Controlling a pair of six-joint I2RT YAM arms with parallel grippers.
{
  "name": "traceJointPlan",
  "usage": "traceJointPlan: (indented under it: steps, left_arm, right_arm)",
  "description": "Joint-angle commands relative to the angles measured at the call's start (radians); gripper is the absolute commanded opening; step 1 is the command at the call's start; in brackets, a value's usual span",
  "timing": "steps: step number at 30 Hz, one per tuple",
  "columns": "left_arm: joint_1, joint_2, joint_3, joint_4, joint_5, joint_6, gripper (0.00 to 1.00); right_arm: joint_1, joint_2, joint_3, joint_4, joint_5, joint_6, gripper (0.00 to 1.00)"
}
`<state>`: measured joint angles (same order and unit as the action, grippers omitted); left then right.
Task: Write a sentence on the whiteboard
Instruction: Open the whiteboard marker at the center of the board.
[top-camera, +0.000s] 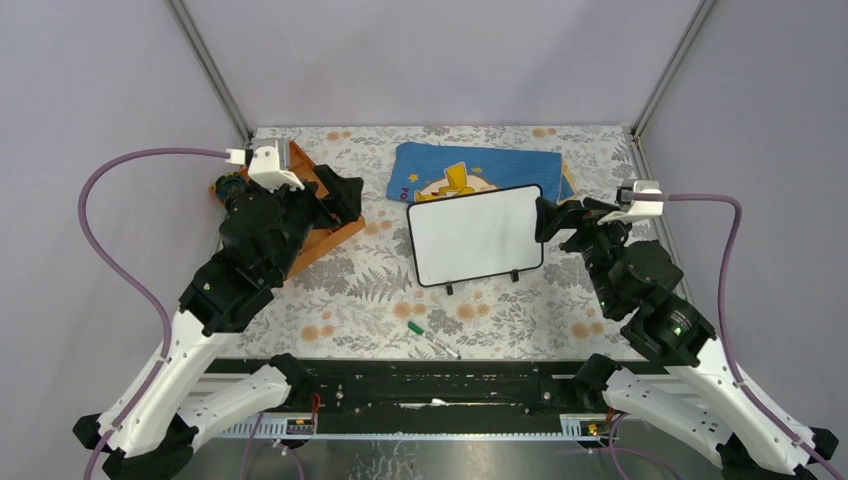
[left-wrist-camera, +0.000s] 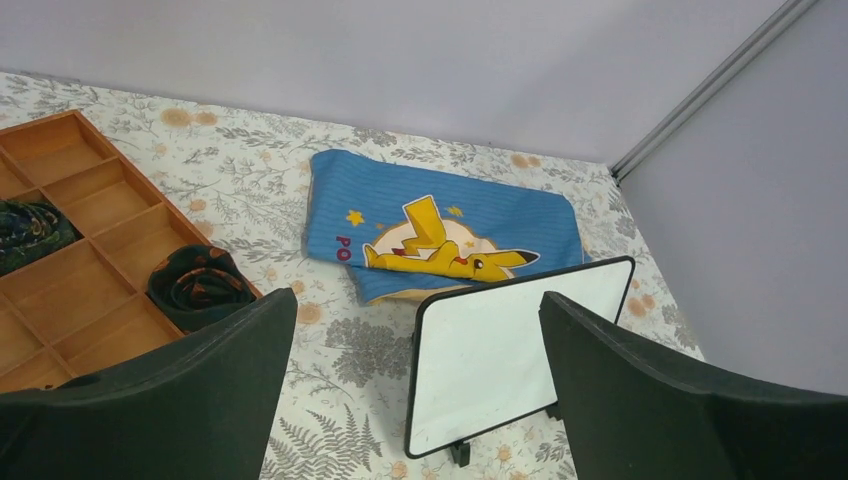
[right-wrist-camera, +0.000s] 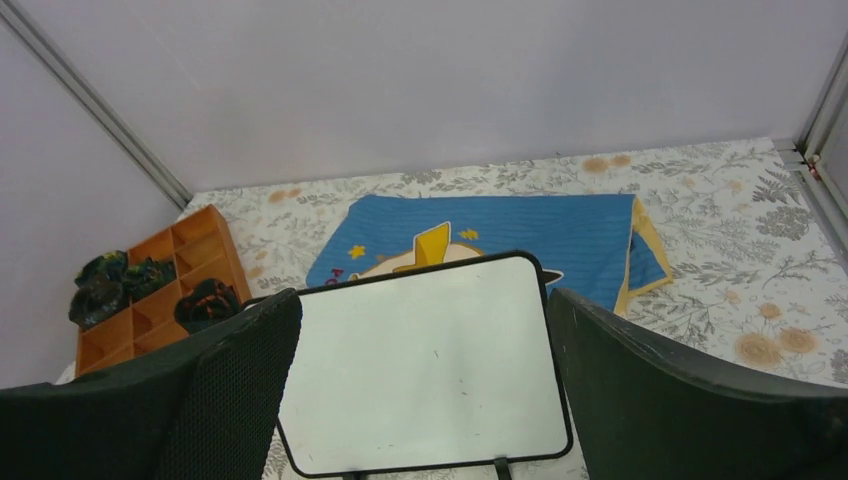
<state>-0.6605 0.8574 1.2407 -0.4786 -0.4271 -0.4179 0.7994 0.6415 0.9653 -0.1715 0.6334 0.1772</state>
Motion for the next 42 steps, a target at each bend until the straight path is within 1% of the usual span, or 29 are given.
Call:
traceJointPlan:
  steps: [1, 5, 12, 16, 19, 22, 26, 28, 31, 34, 40, 42]
  left_arm:
    - [-0.002, -0.045, -0.030, 0.084, 0.022, 0.053, 0.99]
    - [-0.002, -0.052, -0.034, 0.095, 0.017, 0.064, 0.99]
    - [-0.002, -0.056, -0.051, 0.122, 0.027, 0.111, 0.99]
    - [-0.002, -0.078, -0.097, 0.184, 0.022, 0.134, 0.99]
    - [-0.002, -0.091, -0.132, 0.235, 0.000, 0.125, 0.99]
    - [-0.002, -0.098, -0.157, 0.285, 0.028, 0.135, 0.99]
    - [-0.002, -0.096, -0.173, 0.301, 0.096, 0.160, 0.99]
    - [-0.002, -0.093, -0.183, 0.297, 0.136, 0.182, 0.99]
    - [-0.002, -0.087, -0.211, 0.294, 0.174, 0.214, 0.99]
    - [-0.002, -0.079, -0.234, 0.286, 0.179, 0.220, 0.99]
    - [-0.001, -0.092, -0.291, 0.293, 0.156, 0.239, 0.99]
    - [-0.002, -0.108, -0.334, 0.317, 0.144, 0.245, 0.99]
  right_arm:
    - [0.006, -0.014, -0.015, 0.021, -0.009, -0.031, 1.00]
    - [0.006, -0.035, -0.029, 0.067, 0.002, -0.039, 1.00]
    - [0.006, -0.014, 0.021, -0.004, -0.055, -0.089, 1.00]
    - [0.005, 0.011, 0.057, -0.043, -0.076, -0.126, 1.00]
    - [0.006, 0.041, 0.112, -0.092, -0.126, -0.160, 1.00]
    - [0.006, 0.078, 0.192, -0.170, -0.173, -0.168, 1.00]
    - [0.007, 0.110, 0.239, -0.257, -0.265, -0.166, 0.99]
    - [0.006, 0.125, 0.243, -0.300, -0.305, -0.159, 0.97]
    - [0.007, 0.164, 0.248, -0.358, -0.412, -0.136, 0.92]
    - [0.007, 0.201, 0.221, -0.386, -0.476, -0.098, 0.88]
    - [0.017, 0.234, 0.083, -0.371, -0.598, -0.016, 0.79]
    - [0.038, 0.252, 0.023, -0.355, -0.611, 0.012, 0.77]
